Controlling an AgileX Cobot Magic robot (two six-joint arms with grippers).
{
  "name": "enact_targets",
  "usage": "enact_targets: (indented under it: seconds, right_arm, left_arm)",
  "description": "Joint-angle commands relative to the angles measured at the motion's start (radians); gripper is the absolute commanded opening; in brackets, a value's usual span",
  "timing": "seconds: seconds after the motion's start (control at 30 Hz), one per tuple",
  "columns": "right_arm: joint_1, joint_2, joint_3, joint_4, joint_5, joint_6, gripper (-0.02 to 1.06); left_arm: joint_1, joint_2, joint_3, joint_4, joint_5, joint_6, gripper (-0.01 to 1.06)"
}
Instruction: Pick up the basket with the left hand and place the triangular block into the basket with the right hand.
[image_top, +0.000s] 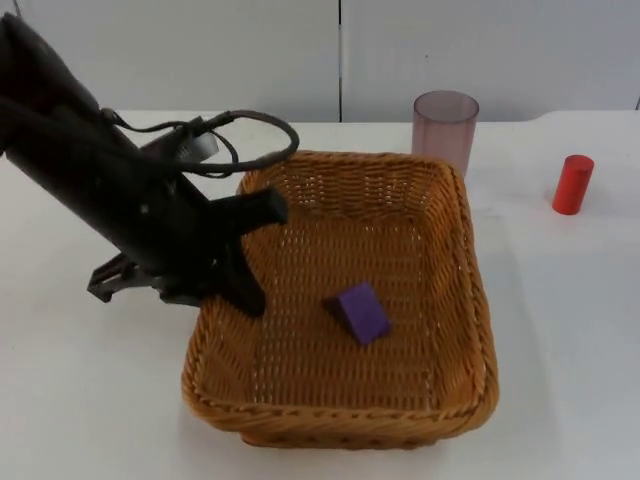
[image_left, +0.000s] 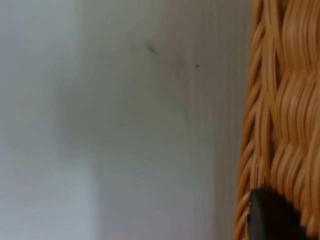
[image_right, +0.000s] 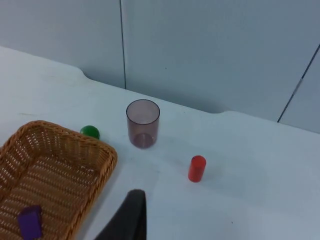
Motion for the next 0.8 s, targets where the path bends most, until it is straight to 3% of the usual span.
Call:
enact_targets:
  seconds: [0.0,0.17,0.47,0.77]
  right_arm:
    - [-0.007,-0.006,0.0,-0.01,-0.001,0.005,1.04]
    - [-0.007,-0.006,0.0,-0.01,-0.015,0.005,1.04]
    - [-0.007,0.002,0.0,-0.006,-0.031,0.005,1.04]
    - [-0.007,0.002,0.0,-0.006,-0.029,0.005,1.04]
  left_arm:
    - [-0.013,-0.006,0.022,-0.087,-0.004,0.044,0.0]
    - [-0.046,-0.006,0.128,-0.299,-0.089,0.216,0.0]
    - [-0.051,-0.002,0.128,-0.294,-0.127,0.235,0.0]
    - [-0.051,-0.002,0.128,-0.28,-0.092,0.277,0.0]
